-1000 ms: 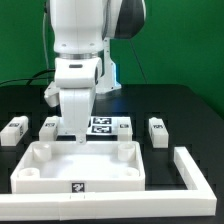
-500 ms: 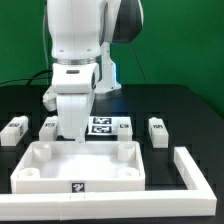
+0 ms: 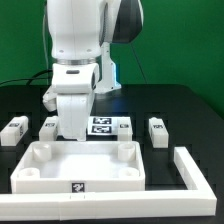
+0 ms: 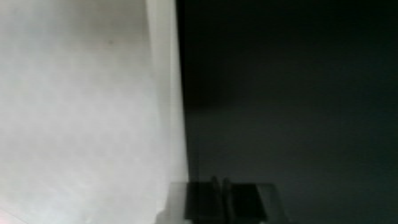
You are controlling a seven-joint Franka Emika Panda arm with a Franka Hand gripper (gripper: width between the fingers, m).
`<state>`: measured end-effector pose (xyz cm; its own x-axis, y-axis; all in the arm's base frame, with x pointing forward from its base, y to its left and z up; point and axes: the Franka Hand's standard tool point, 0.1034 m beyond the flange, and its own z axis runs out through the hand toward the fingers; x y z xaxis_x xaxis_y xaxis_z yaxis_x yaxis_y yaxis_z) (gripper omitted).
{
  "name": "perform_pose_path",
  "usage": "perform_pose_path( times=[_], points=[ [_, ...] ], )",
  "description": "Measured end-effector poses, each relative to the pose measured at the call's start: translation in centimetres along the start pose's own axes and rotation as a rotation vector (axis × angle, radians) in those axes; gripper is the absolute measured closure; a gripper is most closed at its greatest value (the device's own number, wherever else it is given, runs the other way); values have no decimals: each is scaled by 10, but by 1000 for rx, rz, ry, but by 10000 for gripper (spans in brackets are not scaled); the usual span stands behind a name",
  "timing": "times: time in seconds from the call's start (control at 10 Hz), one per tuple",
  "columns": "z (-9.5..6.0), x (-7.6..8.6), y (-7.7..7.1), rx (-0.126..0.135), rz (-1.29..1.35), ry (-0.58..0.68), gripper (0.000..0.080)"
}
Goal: Assemble desk
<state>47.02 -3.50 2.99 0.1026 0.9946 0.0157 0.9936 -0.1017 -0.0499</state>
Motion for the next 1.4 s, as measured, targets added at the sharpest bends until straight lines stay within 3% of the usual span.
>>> perform_pose_path(
  times=[0.4,0.5,0.6,0.7,0.9,1.0,1.1,1.4],
  points=[
    [-1,0,0,3,0,-1,798],
    [-5,-1,2,10,1,-3,718],
    [-5,-1,4,12,2,-3,582],
    [-5,-1,5,12,2,-3,582],
    [-4,1,8,10,1,-1,263],
    [3,2,8,10,2,2,263],
    [12,2,4,24,3,4,170],
    [21,2,4,26,4,8,151]
  ],
)
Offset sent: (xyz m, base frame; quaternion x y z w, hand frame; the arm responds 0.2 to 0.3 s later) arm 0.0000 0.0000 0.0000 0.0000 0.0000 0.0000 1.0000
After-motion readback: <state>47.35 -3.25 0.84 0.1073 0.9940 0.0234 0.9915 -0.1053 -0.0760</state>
